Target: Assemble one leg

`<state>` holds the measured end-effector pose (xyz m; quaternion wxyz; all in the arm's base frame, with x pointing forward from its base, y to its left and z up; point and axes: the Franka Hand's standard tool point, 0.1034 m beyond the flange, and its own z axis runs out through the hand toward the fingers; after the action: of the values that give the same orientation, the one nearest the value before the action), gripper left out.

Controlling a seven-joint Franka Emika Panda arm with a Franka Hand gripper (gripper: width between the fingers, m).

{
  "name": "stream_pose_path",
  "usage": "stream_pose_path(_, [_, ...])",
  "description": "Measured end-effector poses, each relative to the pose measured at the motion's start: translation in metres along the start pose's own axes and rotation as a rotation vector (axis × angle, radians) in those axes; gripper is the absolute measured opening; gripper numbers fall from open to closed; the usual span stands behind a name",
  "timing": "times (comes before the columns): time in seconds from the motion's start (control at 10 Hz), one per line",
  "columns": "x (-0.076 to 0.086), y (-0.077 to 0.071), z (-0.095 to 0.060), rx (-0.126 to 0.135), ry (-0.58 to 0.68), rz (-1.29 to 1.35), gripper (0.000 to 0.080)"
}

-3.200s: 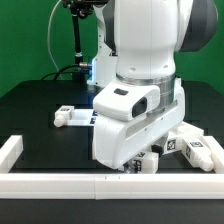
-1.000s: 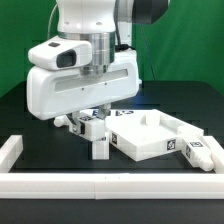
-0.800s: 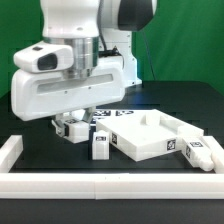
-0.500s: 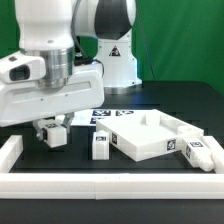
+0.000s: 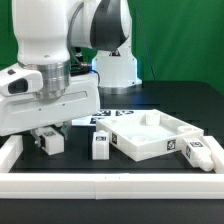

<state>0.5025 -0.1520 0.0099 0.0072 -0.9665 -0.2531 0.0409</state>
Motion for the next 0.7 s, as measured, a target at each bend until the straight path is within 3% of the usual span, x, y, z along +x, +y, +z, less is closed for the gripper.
stream_pose_path(0.1, [0.000, 0.000, 0.000, 0.000, 0.000, 0.000, 0.0475])
stream_pose_path(0.2, [0.000, 0.000, 0.000, 0.000, 0.000, 0.000, 0.0475])
stream_pose_path(0.3, [0.004, -0.003, -0.004, 0.007, -0.008, 0.036, 0.0613])
stream_pose_path(0.5, [0.029, -0.013, -0.026, 0.009, -0.011, 0.068, 0.0646])
stream_pose_path(0.7, [0.060, -0.039, -0.044, 0.007, -0.002, 0.131, 0.0646])
